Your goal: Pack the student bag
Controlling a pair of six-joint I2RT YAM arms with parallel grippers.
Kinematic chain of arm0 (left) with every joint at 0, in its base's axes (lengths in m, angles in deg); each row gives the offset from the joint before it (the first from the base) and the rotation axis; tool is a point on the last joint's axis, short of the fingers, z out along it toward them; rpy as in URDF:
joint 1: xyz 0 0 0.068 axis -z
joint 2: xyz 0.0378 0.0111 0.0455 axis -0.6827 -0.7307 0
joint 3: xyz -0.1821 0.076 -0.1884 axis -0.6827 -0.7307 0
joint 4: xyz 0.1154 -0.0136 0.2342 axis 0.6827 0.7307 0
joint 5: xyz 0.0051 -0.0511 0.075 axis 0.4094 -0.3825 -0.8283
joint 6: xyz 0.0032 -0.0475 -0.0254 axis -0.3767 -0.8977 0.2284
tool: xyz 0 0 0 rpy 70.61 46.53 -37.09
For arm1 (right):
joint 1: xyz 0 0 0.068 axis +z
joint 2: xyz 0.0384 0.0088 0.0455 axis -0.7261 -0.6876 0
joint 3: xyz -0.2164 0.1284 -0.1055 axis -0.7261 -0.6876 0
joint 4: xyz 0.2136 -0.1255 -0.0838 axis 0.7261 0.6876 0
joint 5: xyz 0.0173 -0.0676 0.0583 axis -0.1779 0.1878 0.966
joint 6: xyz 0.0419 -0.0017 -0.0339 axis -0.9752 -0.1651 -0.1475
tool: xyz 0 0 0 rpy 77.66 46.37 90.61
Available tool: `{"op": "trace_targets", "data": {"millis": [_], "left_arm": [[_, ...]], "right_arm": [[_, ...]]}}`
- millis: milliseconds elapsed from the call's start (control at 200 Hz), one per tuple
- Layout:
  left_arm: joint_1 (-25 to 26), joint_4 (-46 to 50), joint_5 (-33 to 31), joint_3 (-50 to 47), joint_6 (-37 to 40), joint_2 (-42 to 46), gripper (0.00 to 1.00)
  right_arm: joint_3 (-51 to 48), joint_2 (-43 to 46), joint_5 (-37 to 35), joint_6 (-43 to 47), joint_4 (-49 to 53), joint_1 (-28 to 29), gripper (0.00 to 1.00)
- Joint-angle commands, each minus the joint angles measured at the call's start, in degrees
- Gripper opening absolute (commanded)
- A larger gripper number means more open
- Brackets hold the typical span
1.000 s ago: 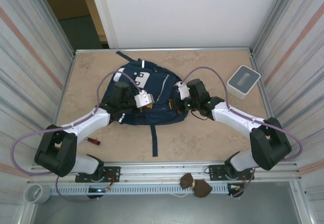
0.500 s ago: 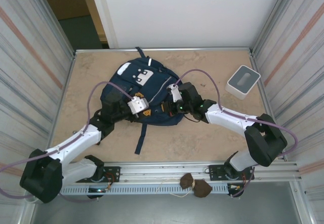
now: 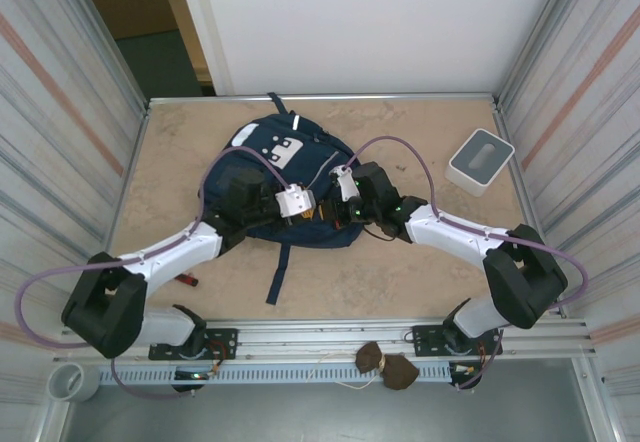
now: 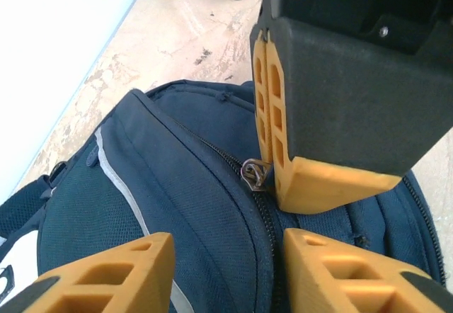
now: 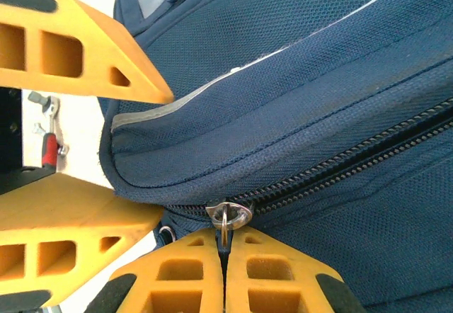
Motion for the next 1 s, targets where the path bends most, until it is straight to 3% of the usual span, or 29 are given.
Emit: {"op": "trace_targets", "data": {"millis": [0,145,336,401,741,997], "left_arm": [[-0.11,1.55,1.63,1.45,2.07,-0.63,0.39],[-1.29,2.89,3.93,1.73,2.07,-1.06,0.31],[-2.79,5.81,4.91,2.93,1.9,-1.91,0.05],[-3.39,5.26,5.52,2.36,1.57,-1.32,0.0],[-10.09,0.59,11.69,-3.3,0.18,4.21,0.0],[-11.72,-1.24,11.2,-5.09,-0.45,3.96,0.0]], "right_arm": [[0.28,2.73,0.65,-0.02,-1.04,0.03,0.0],[0.1,3.43,0.59,-0.06,-1.12,-0.18,0.0],[0.38,3.16,1.42,0.67,-0.51,-0.94,0.0],[0.52,3.07,1.52,1.44,0.68,-1.89,0.0],[4.13,-0.92,2.42,5.15,9.22,-11.19,0.0],[4.82,-1.82,3.42,3.19,7.92,-8.7,0.0]]}}
